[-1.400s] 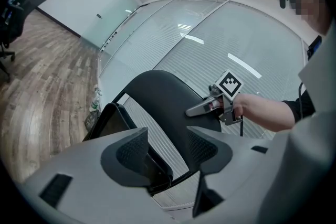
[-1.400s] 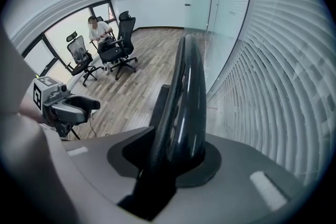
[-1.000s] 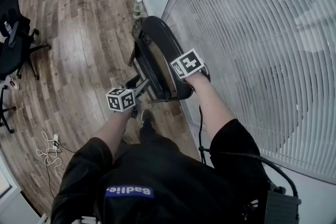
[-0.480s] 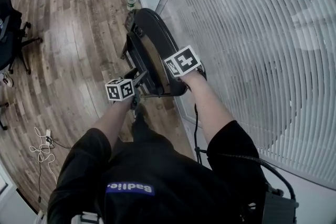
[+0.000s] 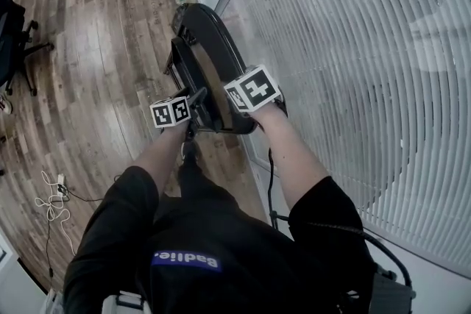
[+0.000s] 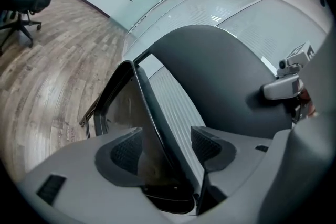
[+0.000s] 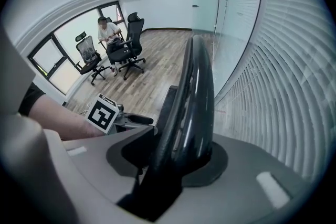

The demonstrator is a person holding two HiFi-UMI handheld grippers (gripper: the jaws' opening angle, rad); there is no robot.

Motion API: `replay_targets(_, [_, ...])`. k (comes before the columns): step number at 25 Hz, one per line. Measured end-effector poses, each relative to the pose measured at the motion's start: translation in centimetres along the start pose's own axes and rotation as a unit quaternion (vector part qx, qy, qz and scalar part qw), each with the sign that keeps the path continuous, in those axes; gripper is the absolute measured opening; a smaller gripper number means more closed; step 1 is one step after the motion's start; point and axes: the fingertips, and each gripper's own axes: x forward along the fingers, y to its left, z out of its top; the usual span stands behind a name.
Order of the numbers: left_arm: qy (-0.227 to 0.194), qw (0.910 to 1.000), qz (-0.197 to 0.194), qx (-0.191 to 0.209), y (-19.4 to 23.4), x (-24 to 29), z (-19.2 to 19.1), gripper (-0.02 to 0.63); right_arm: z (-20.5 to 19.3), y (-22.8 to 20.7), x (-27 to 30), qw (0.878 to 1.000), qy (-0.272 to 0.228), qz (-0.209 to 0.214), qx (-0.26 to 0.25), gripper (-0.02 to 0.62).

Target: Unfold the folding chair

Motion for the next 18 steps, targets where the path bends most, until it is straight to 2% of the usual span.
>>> replay_targets(11, [0.003, 0.9996, 0.013, -0.023, 1.5, 2.8, -1.4, 0.272, -1.2, 1.0, 1.0, 1.000, -0.006, 0.014, -0.010, 0.137])
replay_targets(18, [0.006, 0.9991, 0.009, -0.042, 2.3, 2.5, -2.0, 0.272, -0.7, 3.1, 1.3, 1.000, -0.006, 0.012, -0.017, 0.143])
